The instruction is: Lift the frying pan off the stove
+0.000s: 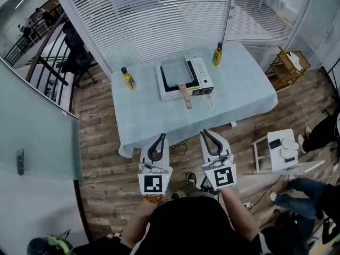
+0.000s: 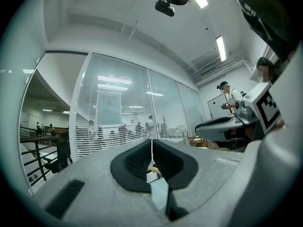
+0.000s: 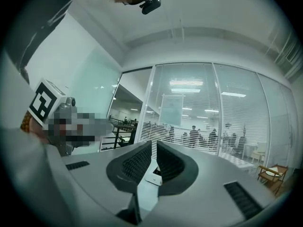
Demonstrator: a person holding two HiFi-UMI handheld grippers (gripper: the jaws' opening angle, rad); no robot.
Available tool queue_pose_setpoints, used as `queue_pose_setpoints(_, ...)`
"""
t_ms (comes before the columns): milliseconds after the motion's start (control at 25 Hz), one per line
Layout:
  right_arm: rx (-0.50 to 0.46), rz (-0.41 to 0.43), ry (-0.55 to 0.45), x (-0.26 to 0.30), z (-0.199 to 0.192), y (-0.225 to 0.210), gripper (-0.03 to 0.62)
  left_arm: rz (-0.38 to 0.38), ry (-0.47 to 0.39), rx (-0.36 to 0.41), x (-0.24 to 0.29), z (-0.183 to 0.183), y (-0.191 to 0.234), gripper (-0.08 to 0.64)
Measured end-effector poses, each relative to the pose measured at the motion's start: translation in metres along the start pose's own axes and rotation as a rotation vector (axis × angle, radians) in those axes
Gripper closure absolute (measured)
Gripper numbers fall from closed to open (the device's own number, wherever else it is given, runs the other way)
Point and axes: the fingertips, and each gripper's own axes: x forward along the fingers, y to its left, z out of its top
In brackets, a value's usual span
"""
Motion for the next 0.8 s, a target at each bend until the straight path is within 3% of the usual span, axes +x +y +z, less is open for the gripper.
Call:
queue_pose_setpoints(400, -0.004, 0.066, 0.034, 0.038, -0.032, -0.050, 0.586, 0.079, 0.061, -0.049, 0.045, -0.027, 0.010, 0.537)
queue_pose_setpoints(800, -0.031, 0.059, 0.076, 0.076, -0.052, -0.079, 0.586, 0.021, 0.068, -0.113, 0.103, -0.053, 0.025, 0.537)
